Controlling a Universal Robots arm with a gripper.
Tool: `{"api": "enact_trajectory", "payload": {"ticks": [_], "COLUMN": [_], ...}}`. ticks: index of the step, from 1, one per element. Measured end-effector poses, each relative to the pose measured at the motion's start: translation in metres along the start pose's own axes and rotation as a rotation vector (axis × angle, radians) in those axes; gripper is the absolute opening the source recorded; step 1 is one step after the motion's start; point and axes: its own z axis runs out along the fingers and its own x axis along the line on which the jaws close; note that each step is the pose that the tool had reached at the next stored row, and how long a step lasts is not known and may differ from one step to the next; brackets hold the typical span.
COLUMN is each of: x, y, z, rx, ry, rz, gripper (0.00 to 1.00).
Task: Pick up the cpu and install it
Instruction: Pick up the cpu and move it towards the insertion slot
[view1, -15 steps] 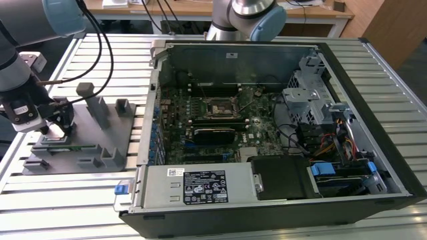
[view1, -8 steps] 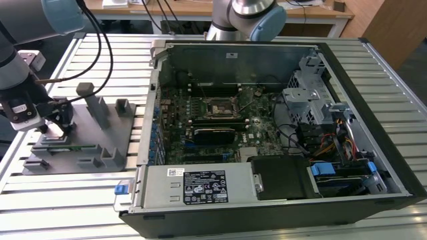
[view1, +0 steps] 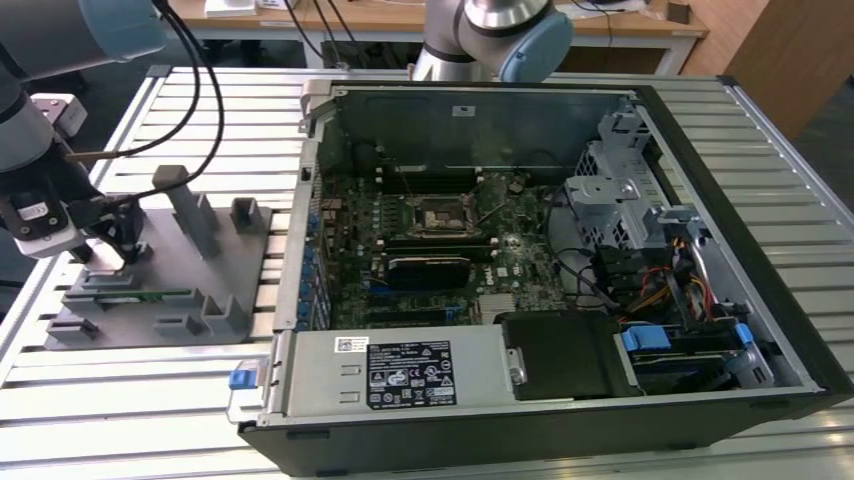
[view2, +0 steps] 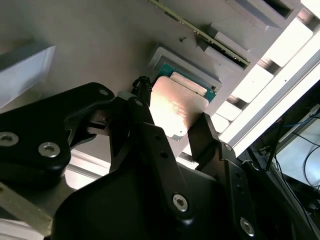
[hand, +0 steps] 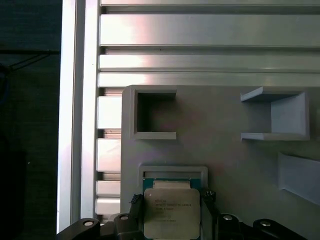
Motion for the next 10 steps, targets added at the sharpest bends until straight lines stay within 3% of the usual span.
{"api": "enact_trajectory", "payload": {"ticks": [10], "x": [0.0001], "y": [0.0002], "z": [-0.006], "rx": [-0.0015], "ry": [0.0], "rz": [0.0], "gripper": [0.54]}}
